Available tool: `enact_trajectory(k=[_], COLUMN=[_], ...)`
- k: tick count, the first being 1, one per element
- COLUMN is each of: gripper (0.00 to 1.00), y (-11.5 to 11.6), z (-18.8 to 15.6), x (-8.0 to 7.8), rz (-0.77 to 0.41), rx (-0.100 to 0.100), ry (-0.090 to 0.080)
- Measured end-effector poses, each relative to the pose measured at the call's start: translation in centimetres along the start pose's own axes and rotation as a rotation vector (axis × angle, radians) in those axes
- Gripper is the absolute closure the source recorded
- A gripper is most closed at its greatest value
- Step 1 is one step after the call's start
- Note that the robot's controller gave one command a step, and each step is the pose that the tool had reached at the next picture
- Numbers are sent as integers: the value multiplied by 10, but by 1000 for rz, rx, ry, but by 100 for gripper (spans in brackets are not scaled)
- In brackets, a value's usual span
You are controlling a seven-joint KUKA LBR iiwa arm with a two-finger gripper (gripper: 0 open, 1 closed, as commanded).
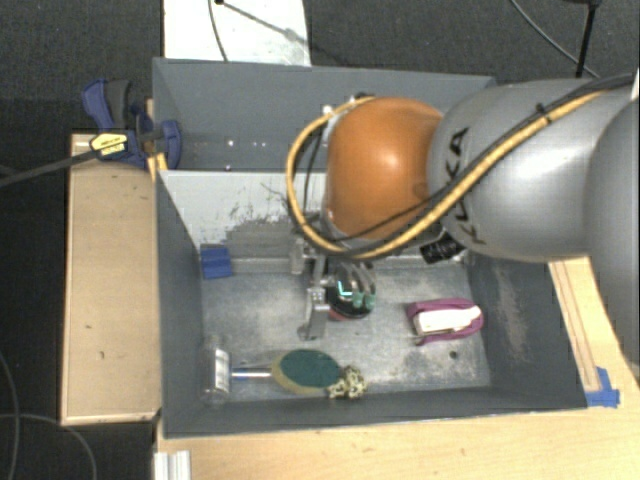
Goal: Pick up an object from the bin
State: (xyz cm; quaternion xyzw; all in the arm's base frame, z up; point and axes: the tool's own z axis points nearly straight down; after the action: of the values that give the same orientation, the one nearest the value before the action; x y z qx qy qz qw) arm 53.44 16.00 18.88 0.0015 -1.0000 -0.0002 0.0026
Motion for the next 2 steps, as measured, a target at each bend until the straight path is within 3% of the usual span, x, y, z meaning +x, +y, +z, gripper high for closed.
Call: enact_trajectory(k=[1, 2], gripper=[0, 0], y=[-10, 78], z=[117, 87], x=[51, 50], rz=[-239, -341], rx=[-2, 1], ry=[-13, -10])
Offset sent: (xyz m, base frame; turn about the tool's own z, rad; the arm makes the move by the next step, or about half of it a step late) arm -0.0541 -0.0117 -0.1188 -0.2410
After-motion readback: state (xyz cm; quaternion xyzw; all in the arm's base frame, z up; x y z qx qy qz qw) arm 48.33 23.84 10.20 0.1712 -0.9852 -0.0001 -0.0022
